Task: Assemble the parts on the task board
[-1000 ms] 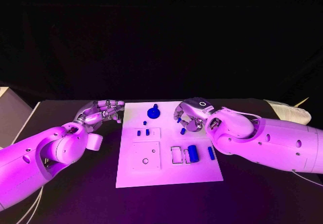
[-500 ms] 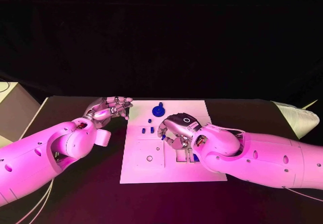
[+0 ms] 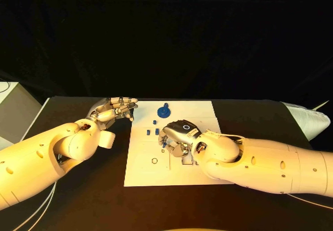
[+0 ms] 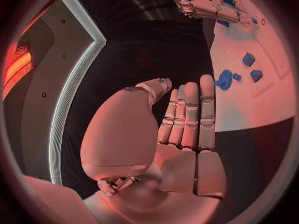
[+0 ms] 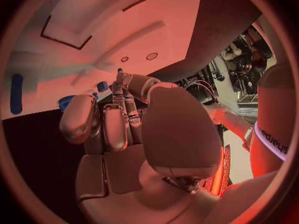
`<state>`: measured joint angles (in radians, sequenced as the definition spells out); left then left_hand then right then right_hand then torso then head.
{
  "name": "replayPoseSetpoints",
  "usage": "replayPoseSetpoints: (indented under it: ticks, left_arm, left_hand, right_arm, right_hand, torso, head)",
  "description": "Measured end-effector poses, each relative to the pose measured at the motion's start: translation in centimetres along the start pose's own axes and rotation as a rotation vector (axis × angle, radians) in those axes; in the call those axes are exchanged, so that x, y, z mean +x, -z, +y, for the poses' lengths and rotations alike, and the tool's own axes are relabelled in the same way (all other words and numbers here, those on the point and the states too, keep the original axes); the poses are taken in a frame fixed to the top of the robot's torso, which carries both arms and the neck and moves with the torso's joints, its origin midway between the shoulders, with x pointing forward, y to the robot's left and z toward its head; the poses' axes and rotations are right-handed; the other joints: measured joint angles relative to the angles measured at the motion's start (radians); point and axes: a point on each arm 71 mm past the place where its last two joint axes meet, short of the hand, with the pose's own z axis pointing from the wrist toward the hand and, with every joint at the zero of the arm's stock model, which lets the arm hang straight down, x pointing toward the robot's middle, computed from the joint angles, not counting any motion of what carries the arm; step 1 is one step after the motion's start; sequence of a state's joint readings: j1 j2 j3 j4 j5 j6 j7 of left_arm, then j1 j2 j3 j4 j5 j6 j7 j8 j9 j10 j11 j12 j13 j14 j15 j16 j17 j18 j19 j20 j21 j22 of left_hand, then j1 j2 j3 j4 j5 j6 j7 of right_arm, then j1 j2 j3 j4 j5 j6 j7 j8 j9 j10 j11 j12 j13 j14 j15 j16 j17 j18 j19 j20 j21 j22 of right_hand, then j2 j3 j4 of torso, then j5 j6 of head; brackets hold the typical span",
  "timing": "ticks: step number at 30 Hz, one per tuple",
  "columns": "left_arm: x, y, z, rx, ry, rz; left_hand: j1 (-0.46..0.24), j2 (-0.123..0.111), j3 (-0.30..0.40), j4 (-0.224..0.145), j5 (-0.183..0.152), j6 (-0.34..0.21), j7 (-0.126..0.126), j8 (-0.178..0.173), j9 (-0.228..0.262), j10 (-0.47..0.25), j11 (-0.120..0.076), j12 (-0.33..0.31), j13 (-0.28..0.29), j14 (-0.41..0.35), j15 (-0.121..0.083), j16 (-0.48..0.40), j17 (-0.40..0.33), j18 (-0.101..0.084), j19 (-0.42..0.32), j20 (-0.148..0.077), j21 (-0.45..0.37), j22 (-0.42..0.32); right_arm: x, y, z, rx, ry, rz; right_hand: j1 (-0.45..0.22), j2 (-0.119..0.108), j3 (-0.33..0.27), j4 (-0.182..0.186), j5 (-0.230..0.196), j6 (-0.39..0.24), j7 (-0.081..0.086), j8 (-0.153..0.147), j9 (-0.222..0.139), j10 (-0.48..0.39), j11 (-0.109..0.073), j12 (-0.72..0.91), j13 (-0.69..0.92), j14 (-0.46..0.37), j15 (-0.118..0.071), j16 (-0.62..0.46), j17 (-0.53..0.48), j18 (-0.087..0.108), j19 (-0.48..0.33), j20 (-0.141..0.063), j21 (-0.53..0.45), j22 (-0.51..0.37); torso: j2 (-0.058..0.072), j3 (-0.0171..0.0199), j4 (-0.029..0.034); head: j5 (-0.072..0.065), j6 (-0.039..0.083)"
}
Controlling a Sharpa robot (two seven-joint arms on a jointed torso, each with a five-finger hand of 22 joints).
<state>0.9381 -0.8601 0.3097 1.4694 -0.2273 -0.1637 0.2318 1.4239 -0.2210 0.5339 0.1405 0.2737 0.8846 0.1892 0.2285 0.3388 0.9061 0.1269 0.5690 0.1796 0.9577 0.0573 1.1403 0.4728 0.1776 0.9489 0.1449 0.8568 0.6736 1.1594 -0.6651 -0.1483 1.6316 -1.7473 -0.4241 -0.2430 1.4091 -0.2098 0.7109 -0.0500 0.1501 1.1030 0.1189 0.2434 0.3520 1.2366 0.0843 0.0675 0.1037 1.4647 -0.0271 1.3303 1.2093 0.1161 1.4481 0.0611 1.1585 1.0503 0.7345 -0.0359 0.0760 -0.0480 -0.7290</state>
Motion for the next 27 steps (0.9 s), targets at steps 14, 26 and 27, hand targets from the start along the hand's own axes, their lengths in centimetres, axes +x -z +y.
replayPoseSetpoints:
  ticks: [14, 26, 27]
  left_arm:
    - [-0.1, 0.1, 0.0, -0.004, 0.000, -0.001]
    - [-0.2, 0.1, 0.0, -0.008, -0.001, -0.002]
    - [-0.2, 0.1, 0.0, -0.008, -0.001, -0.002]
  left_hand:
    - [0.000, 0.000, 0.000, 0.000, 0.000, 0.000, 0.000, 0.000, 0.001, 0.000, 0.000, 0.000, 0.000, 0.000, 0.000, 0.000, 0.000, 0.000, 0.000, 0.000, 0.000, -0.001]
    - [0.000, 0.000, -0.003, -0.003, 0.000, 0.000, 0.000, 0.000, 0.001, 0.000, 0.000, 0.000, 0.000, 0.000, 0.000, 0.000, -0.001, 0.000, 0.000, 0.000, 0.000, -0.002]
    - [0.000, 0.000, -0.003, -0.003, 0.000, 0.000, 0.000, 0.000, 0.001, 0.000, 0.000, 0.000, 0.000, 0.000, 0.000, 0.000, -0.001, 0.000, 0.000, 0.000, 0.000, -0.002]
  right_arm:
    - [1.1, 0.1, 0.4, -0.008, -0.009, 0.019]
    - [1.2, 0.1, 0.3, -0.009, -0.002, 0.025]
    - [1.2, 0.1, 0.4, -0.009, -0.002, 0.025]
  right_hand:
    - [-0.004, -0.004, 0.000, 0.000, 0.005, 0.000, 0.000, 0.000, 0.001, 0.002, 0.002, 0.001, 0.000, 0.000, 0.000, 0.000, 0.000, 0.000, 0.000, 0.000, 0.000, 0.000]
    - [-0.002, -0.002, 0.001, -0.004, 0.005, 0.000, 0.000, 0.000, 0.001, 0.002, 0.002, 0.002, 0.000, 0.000, 0.000, 0.000, 0.000, 0.000, 0.000, 0.000, 0.004, 0.001]
    - [-0.002, -0.002, 0.001, -0.004, 0.005, 0.000, 0.000, 0.000, 0.001, 0.002, 0.002, 0.002, 0.000, 0.000, 0.000, 0.000, 0.000, 0.000, 0.000, 0.000, 0.005, 0.002]
  torso:
    - [0.001, -0.0003, 0.0010]
    - [0.000, 0.0003, 0.0006]
    - [0.000, 0.0004, 0.0006]
  head:
    - [0.003, -0.017]
    - [0.007, -0.025]
    - [0.007, -0.026]
